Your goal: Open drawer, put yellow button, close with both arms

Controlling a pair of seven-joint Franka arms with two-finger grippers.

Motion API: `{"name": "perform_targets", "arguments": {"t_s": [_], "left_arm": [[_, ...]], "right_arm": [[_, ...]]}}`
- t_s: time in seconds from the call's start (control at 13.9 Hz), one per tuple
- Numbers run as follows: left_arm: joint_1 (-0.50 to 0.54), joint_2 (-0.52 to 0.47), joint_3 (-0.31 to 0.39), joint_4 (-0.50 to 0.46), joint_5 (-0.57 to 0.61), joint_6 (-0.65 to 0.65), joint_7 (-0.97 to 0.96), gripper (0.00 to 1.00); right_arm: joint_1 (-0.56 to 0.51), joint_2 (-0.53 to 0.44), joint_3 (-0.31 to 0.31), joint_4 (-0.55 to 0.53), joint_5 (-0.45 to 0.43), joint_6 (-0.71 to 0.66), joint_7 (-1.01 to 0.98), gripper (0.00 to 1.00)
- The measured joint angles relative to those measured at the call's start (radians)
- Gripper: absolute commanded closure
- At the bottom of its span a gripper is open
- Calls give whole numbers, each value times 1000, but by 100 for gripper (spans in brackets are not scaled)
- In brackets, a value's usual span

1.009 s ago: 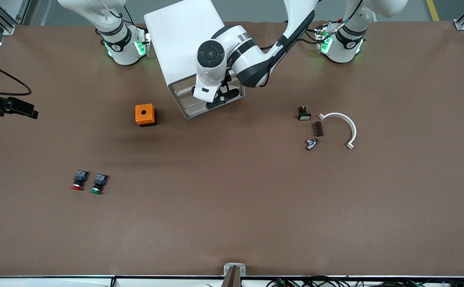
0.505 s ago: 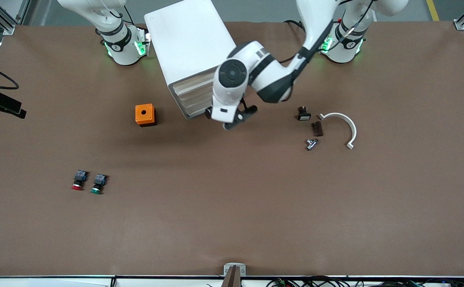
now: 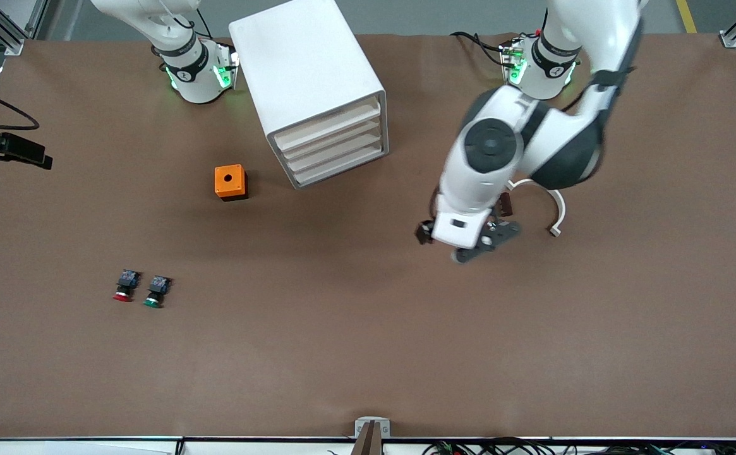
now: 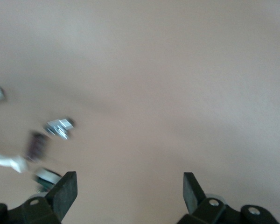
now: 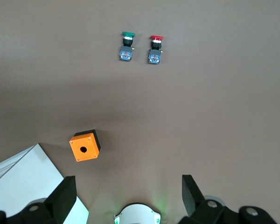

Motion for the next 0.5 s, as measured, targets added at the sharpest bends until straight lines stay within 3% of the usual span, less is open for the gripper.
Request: {"name": "perform_targets", "arguments": {"t_s": [0.22, 0.5], "left_arm": [[148, -86, 0, 2, 2, -64, 218, 0], [280, -179, -1, 5, 2, -135, 350, 0]], "right_arm": [[0, -30, 1, -21, 0, 24, 0, 0], [0, -69, 1, -77, 0, 55, 0, 0]]}}
